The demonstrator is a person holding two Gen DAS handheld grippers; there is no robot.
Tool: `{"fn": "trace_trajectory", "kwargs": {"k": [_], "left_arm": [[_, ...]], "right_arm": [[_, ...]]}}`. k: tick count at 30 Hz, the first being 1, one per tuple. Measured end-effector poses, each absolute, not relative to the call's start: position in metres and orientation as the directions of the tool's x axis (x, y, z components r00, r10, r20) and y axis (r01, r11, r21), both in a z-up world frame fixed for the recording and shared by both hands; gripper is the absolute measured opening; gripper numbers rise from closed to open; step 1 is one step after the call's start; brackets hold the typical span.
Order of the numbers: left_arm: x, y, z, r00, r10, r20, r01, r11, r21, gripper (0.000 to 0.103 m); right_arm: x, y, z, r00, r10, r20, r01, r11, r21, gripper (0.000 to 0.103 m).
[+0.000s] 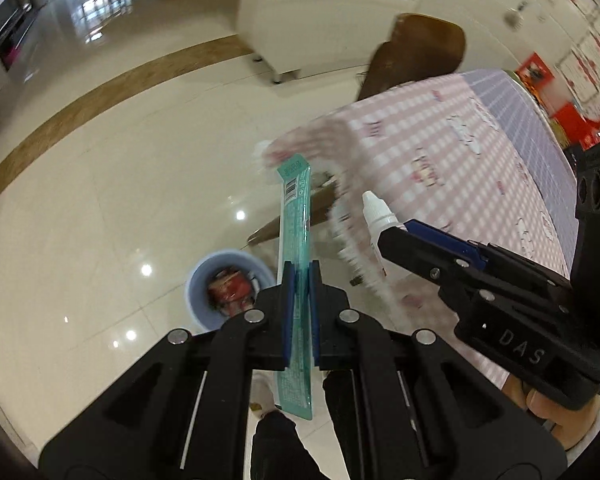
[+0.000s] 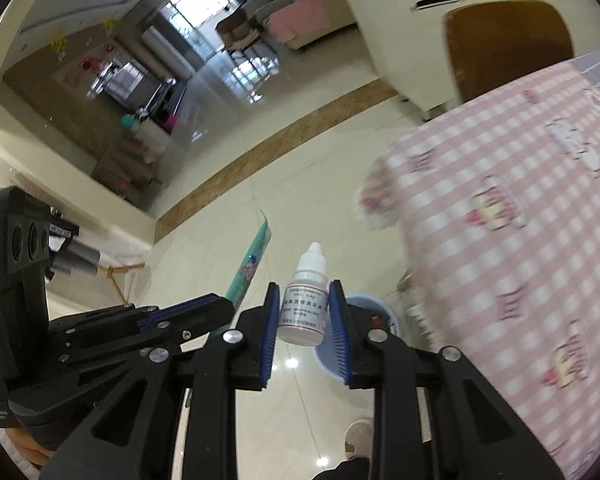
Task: Collect trash
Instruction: 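Carry both items to the bucket and open the left tool to drop the toothbrush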
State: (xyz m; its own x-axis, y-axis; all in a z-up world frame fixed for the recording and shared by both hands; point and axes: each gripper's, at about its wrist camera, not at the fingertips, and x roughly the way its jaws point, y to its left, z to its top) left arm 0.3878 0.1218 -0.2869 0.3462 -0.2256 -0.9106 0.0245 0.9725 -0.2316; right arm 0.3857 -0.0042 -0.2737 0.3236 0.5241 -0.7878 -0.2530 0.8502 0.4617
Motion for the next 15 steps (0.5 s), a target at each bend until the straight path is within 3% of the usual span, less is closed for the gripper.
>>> {"fn": "trace_trajectory", "kwargs": {"k": [15], "left_arm": [[0.372,0.170,-0.318,0.280,-0.253,-0.926,-0.071,0.957,-0.283,0.007]], "right_arm": [[0.373,0.055,-0.274,0.274,0.489,-0.828,-0.303,0.861,0.408,0.025]]}}
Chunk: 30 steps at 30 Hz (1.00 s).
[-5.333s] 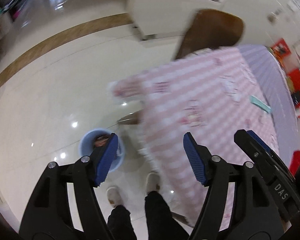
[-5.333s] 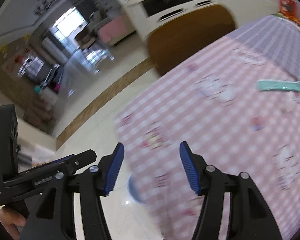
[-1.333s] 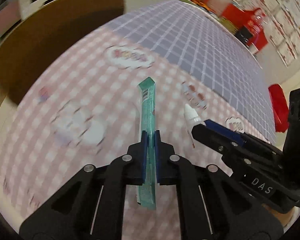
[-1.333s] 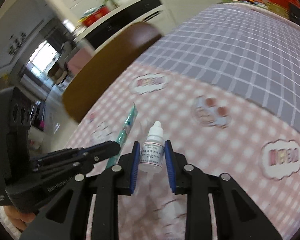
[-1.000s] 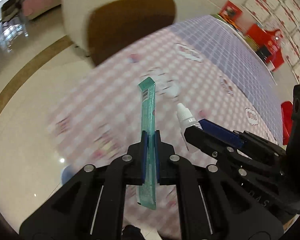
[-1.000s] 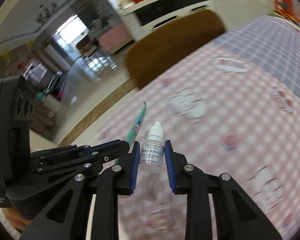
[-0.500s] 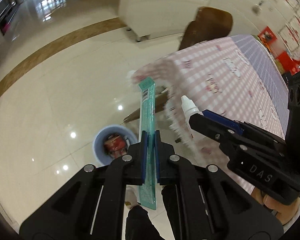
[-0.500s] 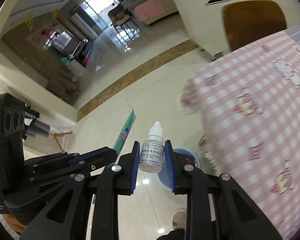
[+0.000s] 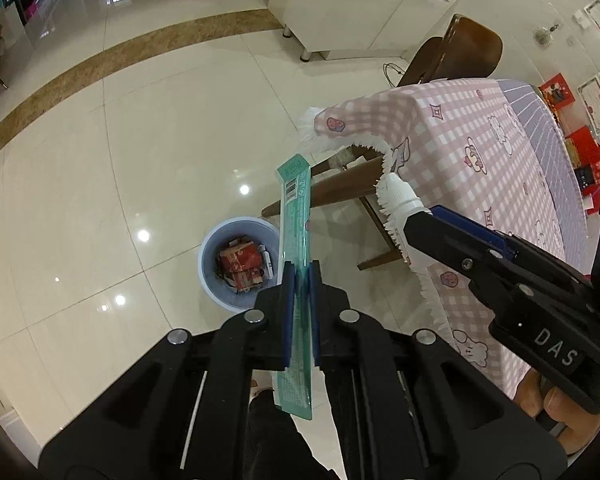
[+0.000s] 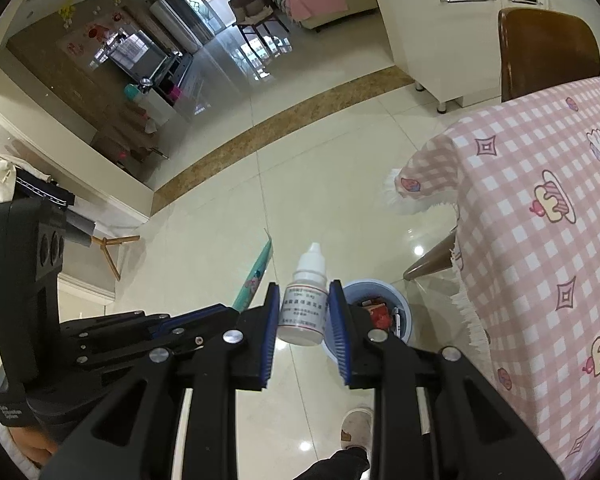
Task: Collect trash
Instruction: 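Carry both items to the bucket and open the left tool to drop the toothbrush, then open the right tool to drop the dropper bottle into the bucket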
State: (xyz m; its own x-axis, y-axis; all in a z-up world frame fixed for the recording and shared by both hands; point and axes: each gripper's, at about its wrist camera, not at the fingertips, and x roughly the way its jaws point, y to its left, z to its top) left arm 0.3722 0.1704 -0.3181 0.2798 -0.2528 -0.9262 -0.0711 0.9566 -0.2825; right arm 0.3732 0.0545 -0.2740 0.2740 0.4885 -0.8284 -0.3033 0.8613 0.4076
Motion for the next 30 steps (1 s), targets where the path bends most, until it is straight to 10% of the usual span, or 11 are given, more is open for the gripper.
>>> {"fn": "trace_trajectory", "kwargs": {"k": [10,12,14,30], "left_arm": [[0.392,0.175,-0.333,0.223,-0.282,-0.933,-0.105,0.945,-0.311,0.011],[0.393,0.178,-0.337,0.206,-0.288,-0.935,-0.120,0.941,-0.316,0.021],[0.392,0.182,-0.337,0.217,-0.263,-0.940,-0.151,0.942,-0.298,0.065],[0.377,0.205,-0.325,0.238,-0.149,-0.960,-0.200,0.960,-0.198,0.071]], "right_arm": [[0.383,0.048,-0.283,0.268,0.473,-0.839,-0.270,0.873,0.406,0.025],[0.384,0.047,-0.283,0.266,0.471,-0.841,-0.264,0.875,0.407,0.025],[0.385,0.046,-0.283,0.264,0.470,-0.843,-0.261,0.876,0.406,0.025],[0.379,0.066,-0.289,0.230,0.474,-0.850,-0.301,0.865,0.401,0.025]]}}
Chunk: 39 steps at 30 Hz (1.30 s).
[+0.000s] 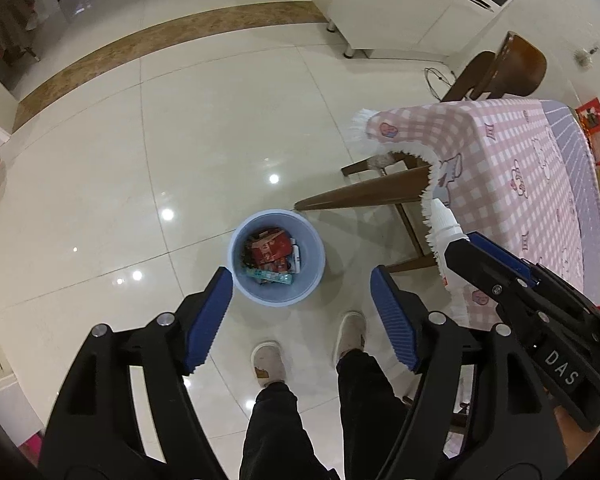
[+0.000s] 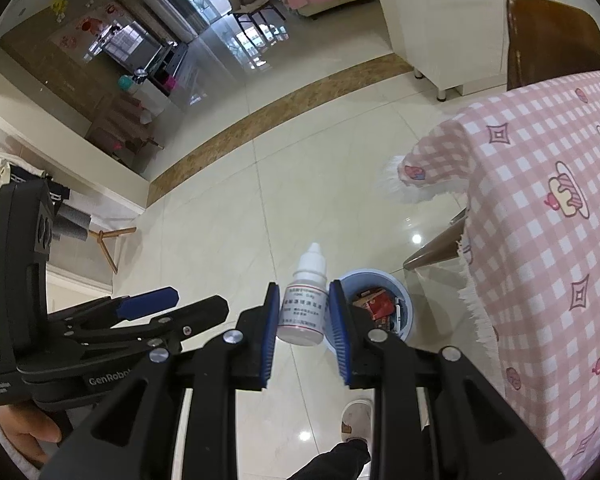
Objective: Collect trash
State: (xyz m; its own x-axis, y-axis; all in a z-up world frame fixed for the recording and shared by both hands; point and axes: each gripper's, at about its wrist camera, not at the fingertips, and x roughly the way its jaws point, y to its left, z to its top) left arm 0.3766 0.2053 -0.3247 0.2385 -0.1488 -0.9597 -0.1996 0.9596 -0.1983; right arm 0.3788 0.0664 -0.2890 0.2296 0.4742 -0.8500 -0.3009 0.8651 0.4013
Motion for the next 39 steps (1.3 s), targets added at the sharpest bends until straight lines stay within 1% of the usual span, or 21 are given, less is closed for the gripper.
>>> {"fn": "trace_trajectory", "kwargs": {"k": [6,22,24,26,30,33,36,39], "left_arm": [[0.367,0.216,-0.325,0.229,-0.115,-0.967,-0.227,0.959,-0.168,0.073],[0.353,0.229,-0.319,0.231,-0.088,-0.969,-0.265,0.953,-0.149,0.077],[0.352,0.230,-0.316,0.230,-0.086,-0.970,-0.263,0.954,-0.147,0.077],[0.351,0.228,-0.311,0.224,-0.087,-0.971,-0.256,0.956,-0.145,0.077],[0.348,0.225,-0.292,0.255,-0.068,-0.964,-0.238,0.962,-0.131,0.077],[0.345,0.220,-0.267,0.306,-0.051,-0.951,-0.218,0.968,-0.122,0.077],[0.341,0.212,-0.238,0.360,-0.027,-0.933,-0.185,0.978,-0.100,0.077],[0.335,0.199,-0.208,0.415,-0.019,-0.910,-0.141,0.986,-0.085,0.077]], "right_arm": [[0.374,0.076,-0.291,0.217,0.474,-0.853,-0.315,0.861,0.398,0.025],[0.378,0.084,-0.285,0.244,0.470,-0.849,-0.320,0.865,0.387,0.026],[0.378,0.083,-0.282,0.254,0.464,-0.848,-0.315,0.869,0.382,0.029],[0.378,0.081,-0.275,0.269,0.463,-0.845,-0.308,0.872,0.380,0.033],[0.374,0.076,-0.259,0.304,0.458,-0.836,-0.311,0.877,0.367,0.035],[0.366,0.068,-0.239,0.345,0.448,-0.824,-0.304,0.885,0.354,0.036],[0.355,0.056,-0.215,0.390,0.435,-0.812,-0.292,0.894,0.340,0.041],[0.337,0.036,-0.184,0.458,0.413,-0.787,-0.269,0.908,0.320,0.049]]}}
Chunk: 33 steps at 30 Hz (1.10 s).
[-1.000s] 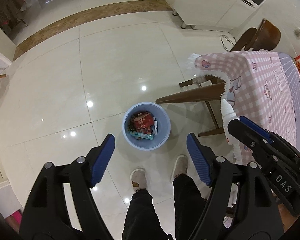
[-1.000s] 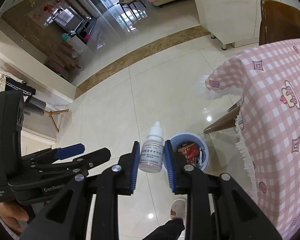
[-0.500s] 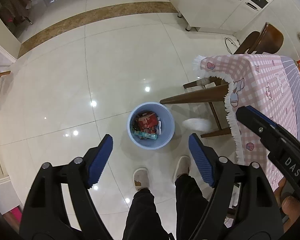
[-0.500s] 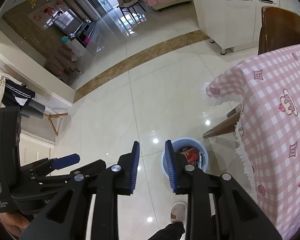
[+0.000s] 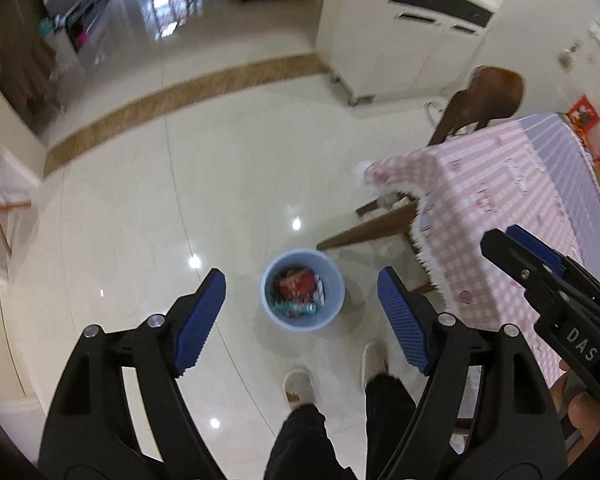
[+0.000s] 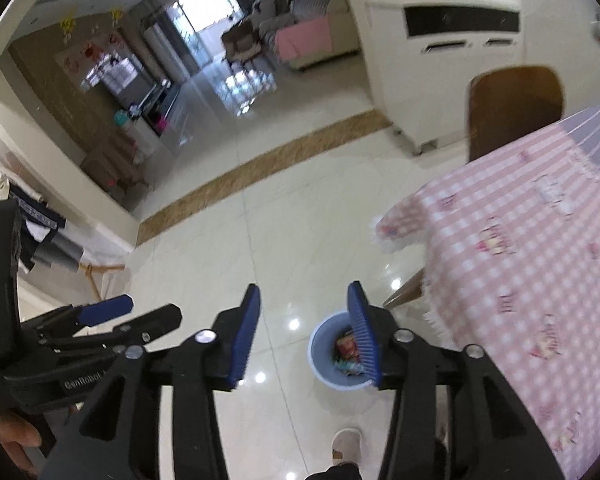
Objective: Collect trash
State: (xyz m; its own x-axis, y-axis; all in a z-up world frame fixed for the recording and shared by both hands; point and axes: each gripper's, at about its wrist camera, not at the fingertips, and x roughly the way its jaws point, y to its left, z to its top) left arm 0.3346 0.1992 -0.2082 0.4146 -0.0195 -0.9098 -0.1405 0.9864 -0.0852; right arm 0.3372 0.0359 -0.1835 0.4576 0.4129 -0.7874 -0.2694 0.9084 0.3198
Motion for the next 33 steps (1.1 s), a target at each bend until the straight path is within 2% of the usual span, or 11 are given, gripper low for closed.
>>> {"fn": "trace_trajectory", "kwargs": {"k": [10,14,21,33], "left_arm": [[0.286,0.138,-0.106,0.622,-0.024,-0.782,-0.031,0.998,-0.055,0.083],[0.251,0.106,-0.071,0.717,-0.008,-0.697,-0.012,1.000,-0.023,0.088],[0.187,0.059,-0.036,0.782,-0.024,-0.623,-0.001,0.999,-0.040,0.091],[0.080,0.004,-0.003,0.836,0.048,-0.546,-0.028,0.999,0.044,0.094]], "right_arm": [[0.263,-0.026,-0.086,0.630,0.351,-0.693,-0.273,0.935,0.226,0.067],[0.227,-0.051,-0.058,0.685,0.348,-0.640,-0.283,0.937,0.205,0.076],[0.149,-0.106,-0.020,0.772,0.317,-0.551,-0.276,0.948,0.159,0.082],[0.055,-0.158,0.005,0.831,0.292,-0.473,-0.255,0.956,0.143,0.088]]}}
